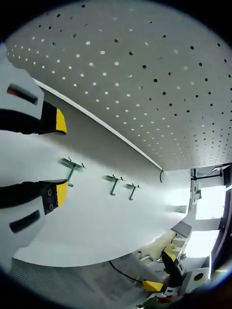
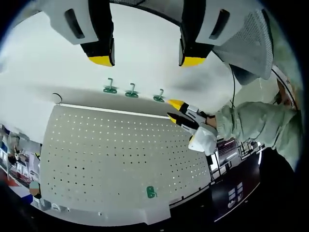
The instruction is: Insert the hook assembly into the mounting plate slot until the hook locks in place.
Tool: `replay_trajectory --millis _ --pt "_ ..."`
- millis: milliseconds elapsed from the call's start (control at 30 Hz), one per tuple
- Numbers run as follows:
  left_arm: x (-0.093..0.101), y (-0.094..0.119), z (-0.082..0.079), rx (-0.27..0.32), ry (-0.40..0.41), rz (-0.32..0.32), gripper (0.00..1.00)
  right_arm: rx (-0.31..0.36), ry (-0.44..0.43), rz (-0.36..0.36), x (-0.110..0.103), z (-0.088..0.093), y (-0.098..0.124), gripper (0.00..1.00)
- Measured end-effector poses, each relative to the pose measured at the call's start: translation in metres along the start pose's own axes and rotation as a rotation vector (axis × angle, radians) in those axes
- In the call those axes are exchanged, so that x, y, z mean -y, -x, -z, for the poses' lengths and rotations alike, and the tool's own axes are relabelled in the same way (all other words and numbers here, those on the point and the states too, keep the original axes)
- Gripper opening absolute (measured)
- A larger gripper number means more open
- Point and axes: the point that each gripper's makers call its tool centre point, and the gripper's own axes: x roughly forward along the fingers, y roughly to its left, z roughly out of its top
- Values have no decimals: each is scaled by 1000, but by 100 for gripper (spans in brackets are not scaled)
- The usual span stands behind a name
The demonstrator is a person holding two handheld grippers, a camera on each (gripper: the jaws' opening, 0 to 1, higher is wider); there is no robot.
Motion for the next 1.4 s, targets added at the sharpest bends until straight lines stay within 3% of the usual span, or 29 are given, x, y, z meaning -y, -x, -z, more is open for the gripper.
replay_trajectory --millis 700,1400 --pt "-6 -26 10 -74 -28 27 35 7 -30 11 2 0 2 52" --pt "0 -43 14 -96 -29 72 28 5 -57 13 0 4 3 52"
